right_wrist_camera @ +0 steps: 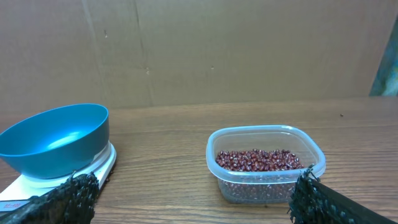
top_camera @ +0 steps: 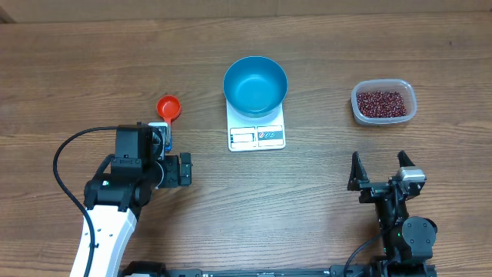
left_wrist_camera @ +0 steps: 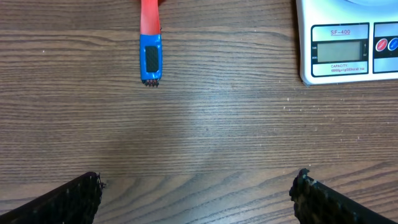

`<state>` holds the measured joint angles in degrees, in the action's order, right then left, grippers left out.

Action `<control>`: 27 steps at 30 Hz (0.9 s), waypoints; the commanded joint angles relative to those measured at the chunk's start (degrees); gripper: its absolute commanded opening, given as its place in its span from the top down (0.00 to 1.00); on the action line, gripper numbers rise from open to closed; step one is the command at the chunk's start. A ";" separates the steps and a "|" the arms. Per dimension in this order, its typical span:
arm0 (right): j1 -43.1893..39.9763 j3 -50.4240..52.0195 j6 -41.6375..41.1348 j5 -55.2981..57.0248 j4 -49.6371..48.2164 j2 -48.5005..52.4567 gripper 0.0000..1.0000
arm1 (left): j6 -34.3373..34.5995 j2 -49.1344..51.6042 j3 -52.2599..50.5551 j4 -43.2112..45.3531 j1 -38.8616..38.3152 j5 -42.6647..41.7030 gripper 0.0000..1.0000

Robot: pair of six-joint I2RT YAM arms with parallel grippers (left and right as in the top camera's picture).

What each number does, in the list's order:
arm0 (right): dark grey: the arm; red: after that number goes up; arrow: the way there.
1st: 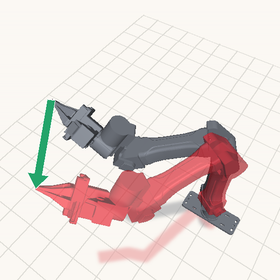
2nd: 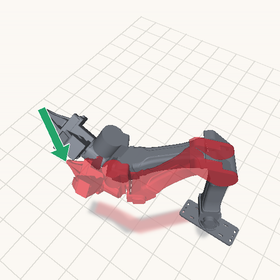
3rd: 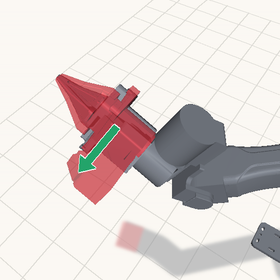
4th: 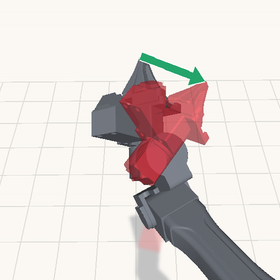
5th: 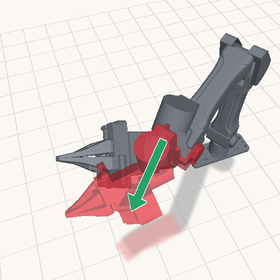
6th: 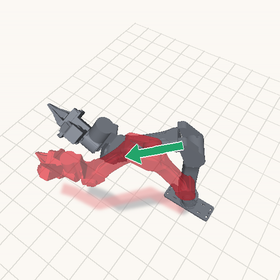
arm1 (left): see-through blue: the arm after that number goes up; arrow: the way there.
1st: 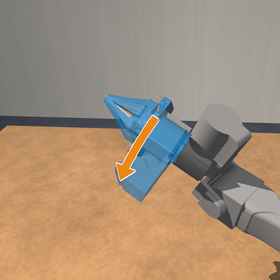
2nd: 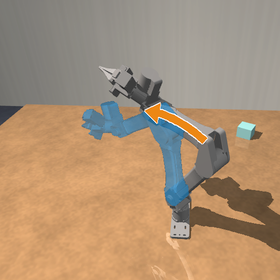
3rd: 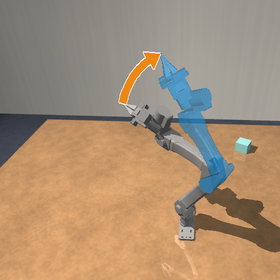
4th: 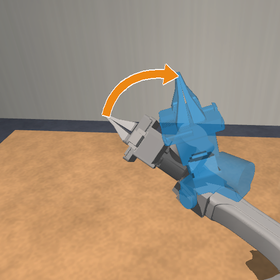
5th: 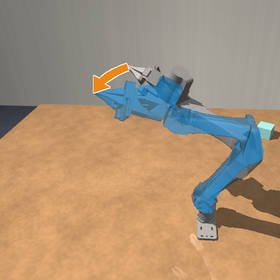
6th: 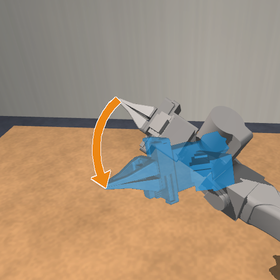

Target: Scoop item into bowl and weigh 150g on scale

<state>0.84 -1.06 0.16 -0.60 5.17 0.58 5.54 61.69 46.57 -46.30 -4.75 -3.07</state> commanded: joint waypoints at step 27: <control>0.39 0.61 -0.09 0.55 -0.35 -0.42 0.00 | -2.99 10.97 12.70 -7.63 0.35 -0.96 0.00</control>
<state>0.84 -1.06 0.19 -0.60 5.17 0.58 3.99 72.16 57.58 -53.89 -4.78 -3.09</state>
